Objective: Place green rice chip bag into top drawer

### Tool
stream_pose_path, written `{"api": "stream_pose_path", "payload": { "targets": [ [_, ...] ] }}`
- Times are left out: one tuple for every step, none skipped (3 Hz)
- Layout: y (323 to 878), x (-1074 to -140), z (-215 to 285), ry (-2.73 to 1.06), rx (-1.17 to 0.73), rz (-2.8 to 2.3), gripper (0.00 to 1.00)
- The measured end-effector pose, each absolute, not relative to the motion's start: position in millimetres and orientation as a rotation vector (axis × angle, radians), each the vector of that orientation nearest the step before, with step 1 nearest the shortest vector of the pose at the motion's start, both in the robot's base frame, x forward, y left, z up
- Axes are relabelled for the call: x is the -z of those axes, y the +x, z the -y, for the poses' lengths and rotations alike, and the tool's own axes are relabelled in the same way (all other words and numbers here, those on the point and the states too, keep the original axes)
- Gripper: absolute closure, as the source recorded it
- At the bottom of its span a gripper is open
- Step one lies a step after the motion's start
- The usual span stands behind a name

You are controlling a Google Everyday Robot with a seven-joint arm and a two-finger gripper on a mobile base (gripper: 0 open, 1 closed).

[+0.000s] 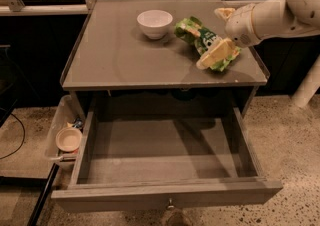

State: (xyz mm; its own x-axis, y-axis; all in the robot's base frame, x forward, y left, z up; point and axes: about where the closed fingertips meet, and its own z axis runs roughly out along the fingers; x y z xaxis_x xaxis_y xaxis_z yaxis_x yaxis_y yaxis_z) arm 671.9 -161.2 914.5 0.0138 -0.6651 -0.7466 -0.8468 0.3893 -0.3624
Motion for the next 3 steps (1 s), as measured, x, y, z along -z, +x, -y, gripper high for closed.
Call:
{"api": "stream_pose_path", "payload": {
  "targets": [
    [693.5,-897.5,161.6,-1.311,-0.27,-1.737,0.0],
    [709.8,-882.1,161.2,-1.291,-0.296,-1.758,0.0],
    [722.8,-869.3,162.5,-1.272,-0.339,-1.779,0.0]
  ]
}}
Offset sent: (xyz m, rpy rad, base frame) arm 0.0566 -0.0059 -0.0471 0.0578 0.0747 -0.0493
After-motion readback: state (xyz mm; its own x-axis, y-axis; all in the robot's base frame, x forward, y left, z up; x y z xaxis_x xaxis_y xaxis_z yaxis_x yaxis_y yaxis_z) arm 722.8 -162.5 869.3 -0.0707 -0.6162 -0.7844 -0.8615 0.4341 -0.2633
